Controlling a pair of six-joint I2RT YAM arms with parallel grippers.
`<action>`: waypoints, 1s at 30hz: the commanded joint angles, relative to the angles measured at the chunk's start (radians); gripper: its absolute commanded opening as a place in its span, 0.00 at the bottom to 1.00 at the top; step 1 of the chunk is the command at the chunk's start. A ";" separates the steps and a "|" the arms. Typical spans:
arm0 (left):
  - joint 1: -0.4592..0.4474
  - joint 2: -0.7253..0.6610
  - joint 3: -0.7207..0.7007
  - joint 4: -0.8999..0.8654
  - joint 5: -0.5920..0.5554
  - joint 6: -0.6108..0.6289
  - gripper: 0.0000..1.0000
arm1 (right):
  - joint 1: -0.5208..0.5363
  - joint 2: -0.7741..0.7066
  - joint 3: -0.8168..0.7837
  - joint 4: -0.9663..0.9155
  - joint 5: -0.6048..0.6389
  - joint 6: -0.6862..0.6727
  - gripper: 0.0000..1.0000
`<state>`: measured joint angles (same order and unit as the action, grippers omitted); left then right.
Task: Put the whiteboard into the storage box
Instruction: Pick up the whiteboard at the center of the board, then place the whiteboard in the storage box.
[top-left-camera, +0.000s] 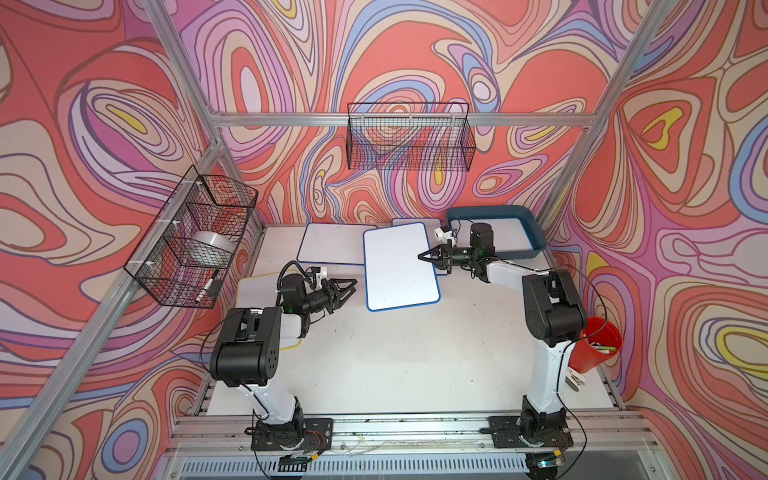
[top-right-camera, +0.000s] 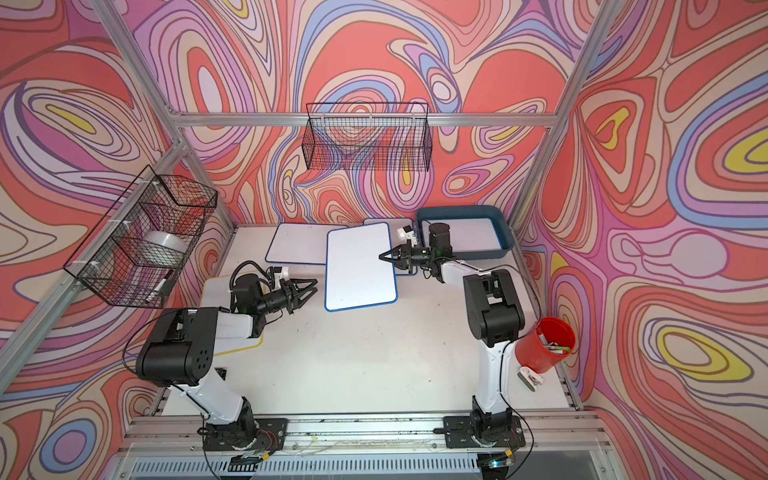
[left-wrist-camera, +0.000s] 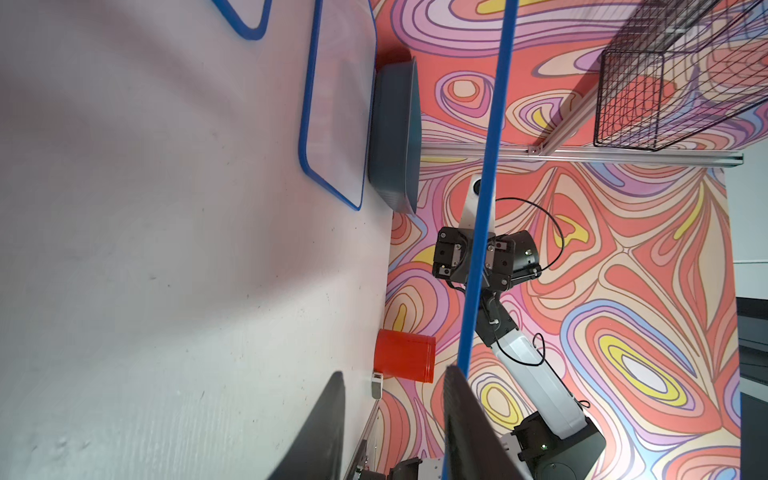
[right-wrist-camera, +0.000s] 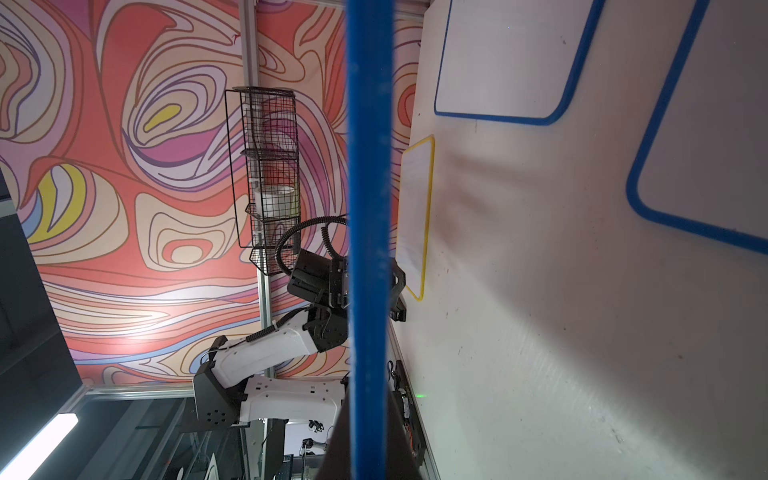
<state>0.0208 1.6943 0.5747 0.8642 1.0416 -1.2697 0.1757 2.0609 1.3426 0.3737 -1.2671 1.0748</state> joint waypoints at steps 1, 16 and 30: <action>0.005 -0.062 0.020 -0.132 -0.016 0.092 0.37 | -0.035 -0.040 0.048 0.058 -0.007 0.011 0.00; 0.005 -0.334 0.098 -0.834 -0.231 0.534 0.42 | -0.201 0.003 0.093 0.064 0.201 0.061 0.00; 0.005 -0.313 0.066 -0.755 -0.199 0.495 0.42 | -0.419 -0.090 -0.154 0.265 0.459 0.219 0.00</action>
<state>0.0208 1.3762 0.6415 0.0978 0.8291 -0.7746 -0.2317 2.0438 1.2190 0.4606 -0.8768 1.2030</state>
